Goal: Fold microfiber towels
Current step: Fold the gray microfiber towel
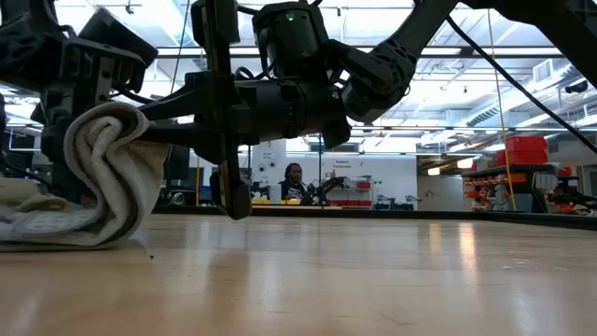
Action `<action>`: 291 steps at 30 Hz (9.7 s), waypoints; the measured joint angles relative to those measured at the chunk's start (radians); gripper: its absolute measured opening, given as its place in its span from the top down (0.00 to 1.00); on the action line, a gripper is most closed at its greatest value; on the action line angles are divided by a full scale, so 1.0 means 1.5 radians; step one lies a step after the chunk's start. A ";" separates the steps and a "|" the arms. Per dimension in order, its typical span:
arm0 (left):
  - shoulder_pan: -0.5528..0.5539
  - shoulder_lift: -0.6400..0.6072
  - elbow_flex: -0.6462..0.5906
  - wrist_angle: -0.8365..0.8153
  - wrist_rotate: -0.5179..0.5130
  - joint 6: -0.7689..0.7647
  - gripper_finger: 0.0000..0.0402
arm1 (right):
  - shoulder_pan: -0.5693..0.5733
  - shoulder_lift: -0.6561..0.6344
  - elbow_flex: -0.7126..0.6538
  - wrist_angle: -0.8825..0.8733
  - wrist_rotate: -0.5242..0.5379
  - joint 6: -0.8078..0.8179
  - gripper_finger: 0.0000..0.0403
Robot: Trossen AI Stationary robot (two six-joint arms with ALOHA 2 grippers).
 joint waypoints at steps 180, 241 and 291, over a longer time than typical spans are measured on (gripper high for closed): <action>0.238 -0.222 -0.004 -0.465 -0.072 0.113 1.00 | -0.188 -0.007 0.405 -0.923 0.011 -0.470 0.97; 0.238 -0.220 -0.004 -0.454 -0.050 0.148 1.00 | -0.202 0.076 0.404 -0.653 -0.036 -0.301 0.97; 0.238 -0.583 -0.004 -0.728 -0.159 0.041 1.00 | -0.200 0.058 0.404 -0.673 0.013 -0.296 0.93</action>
